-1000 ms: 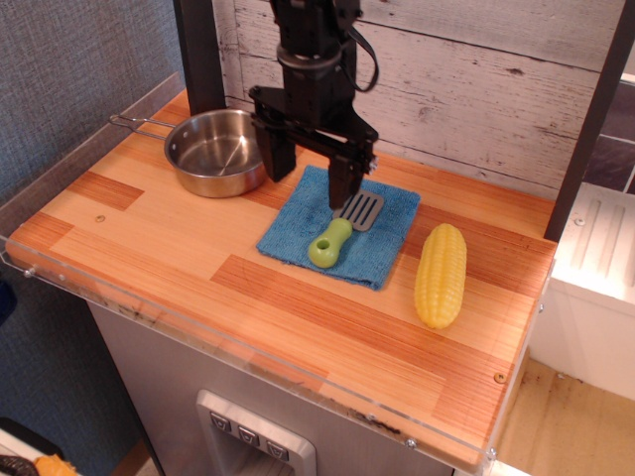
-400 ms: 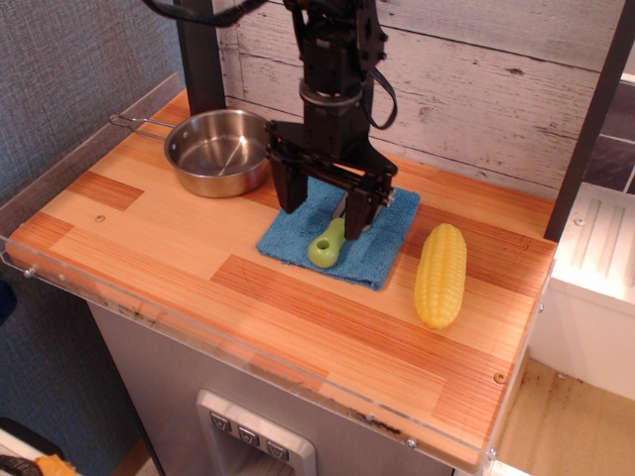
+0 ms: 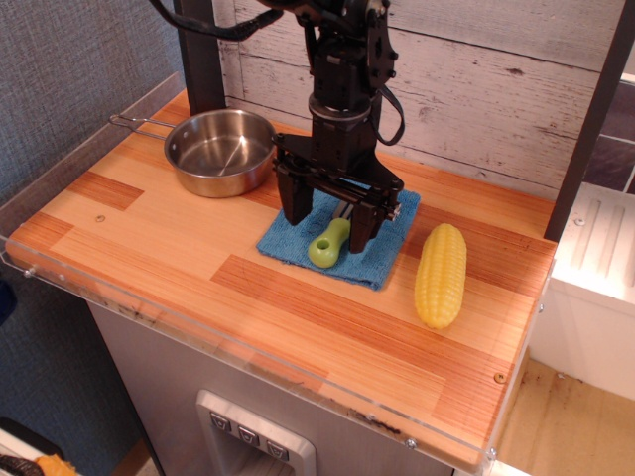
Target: Move green fork to lower left corner of table.
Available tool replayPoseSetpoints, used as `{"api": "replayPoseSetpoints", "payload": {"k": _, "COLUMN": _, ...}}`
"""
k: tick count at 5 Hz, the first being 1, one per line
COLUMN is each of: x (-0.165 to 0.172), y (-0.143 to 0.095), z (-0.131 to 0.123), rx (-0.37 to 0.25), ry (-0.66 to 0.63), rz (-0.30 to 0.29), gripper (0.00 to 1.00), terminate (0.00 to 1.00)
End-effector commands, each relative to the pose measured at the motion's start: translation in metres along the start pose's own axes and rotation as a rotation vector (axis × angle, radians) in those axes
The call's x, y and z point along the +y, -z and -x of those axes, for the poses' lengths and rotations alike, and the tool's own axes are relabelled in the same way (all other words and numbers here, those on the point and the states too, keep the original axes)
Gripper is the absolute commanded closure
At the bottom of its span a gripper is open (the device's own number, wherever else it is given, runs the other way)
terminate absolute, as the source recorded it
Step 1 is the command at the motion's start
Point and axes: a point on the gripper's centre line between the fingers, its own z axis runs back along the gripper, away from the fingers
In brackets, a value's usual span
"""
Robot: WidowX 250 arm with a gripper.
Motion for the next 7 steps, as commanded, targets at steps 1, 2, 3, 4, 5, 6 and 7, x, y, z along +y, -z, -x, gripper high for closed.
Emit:
{"api": "replayPoseSetpoints", "payload": {"k": 1, "x": 0.004, "y": -0.001, "z": -0.004, "rx": -0.004, "ry": 0.003, "rz": -0.016, "gripper": 0.0, "terminate": 0.0}}
{"api": "replayPoseSetpoints", "payload": {"k": 2, "x": 0.005, "y": 0.0, "z": -0.006, "rx": 0.002, "ry": -0.01, "rz": -0.011, "gripper": 0.0, "terminate": 0.0}}
{"api": "replayPoseSetpoints", "payload": {"k": 3, "x": 0.003, "y": -0.002, "z": -0.01, "rx": 0.003, "ry": -0.007, "rz": -0.006, "gripper": 1.0, "terminate": 0.0}}
{"api": "replayPoseSetpoints", "payload": {"k": 4, "x": 0.0, "y": -0.012, "z": -0.015, "rx": -0.028, "ry": -0.027, "rz": 0.036, "gripper": 1.0, "terminate": 0.0}}
{"api": "replayPoseSetpoints", "payload": {"k": 5, "x": 0.002, "y": -0.033, "z": -0.013, "rx": -0.064, "ry": -0.014, "rz": 0.064, "gripper": 1.0, "terminate": 0.0}}
{"api": "replayPoseSetpoints", "payload": {"k": 6, "x": 0.025, "y": -0.062, "z": 0.011, "rx": -0.117, "ry": -0.027, "rz": 0.059, "gripper": 1.0, "terminate": 0.0}}
{"api": "replayPoseSetpoints", "payload": {"k": 7, "x": 0.064, "y": -0.07, "z": 0.048, "rx": -0.099, "ry": -0.061, "rz": 0.01, "gripper": 1.0, "terminate": 0.0}}
